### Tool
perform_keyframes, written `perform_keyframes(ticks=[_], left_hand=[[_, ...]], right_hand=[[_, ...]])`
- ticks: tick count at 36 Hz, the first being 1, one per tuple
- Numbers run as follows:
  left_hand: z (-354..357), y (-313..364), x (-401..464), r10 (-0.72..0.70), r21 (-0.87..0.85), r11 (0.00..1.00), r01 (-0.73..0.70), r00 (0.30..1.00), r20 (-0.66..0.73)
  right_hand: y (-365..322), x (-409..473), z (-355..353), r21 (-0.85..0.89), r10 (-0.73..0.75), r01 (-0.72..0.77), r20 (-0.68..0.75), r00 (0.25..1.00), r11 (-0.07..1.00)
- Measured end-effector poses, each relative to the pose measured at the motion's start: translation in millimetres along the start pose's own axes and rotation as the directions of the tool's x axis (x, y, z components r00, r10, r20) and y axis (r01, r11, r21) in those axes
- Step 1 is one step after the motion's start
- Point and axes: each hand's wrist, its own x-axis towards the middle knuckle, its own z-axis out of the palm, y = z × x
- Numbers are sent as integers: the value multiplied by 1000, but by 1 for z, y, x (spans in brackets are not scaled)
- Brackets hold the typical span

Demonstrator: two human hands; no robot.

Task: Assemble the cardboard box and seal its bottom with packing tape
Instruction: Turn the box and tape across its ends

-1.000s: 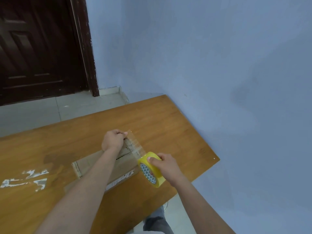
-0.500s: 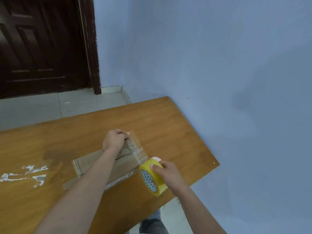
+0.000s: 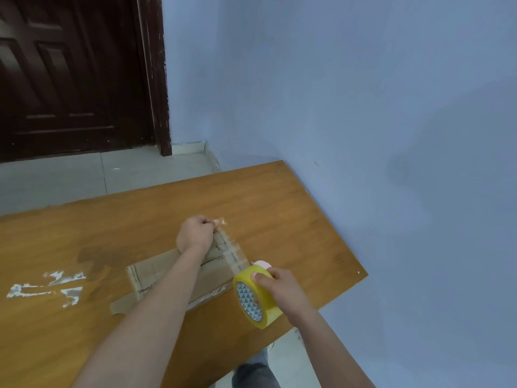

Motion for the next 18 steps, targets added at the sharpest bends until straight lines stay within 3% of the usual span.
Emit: perform_keyframes(ticks=[9,18], left_hand=[[0,-2,1,60,104,993,-62,998,15],[1,-1,0,56,99,994,-54,998,-23]], right_hand=[[9,-2,2,-22,-11,11,-8,1000,1000],[10,2,3,-20,-9,9,-3,1000,1000]])
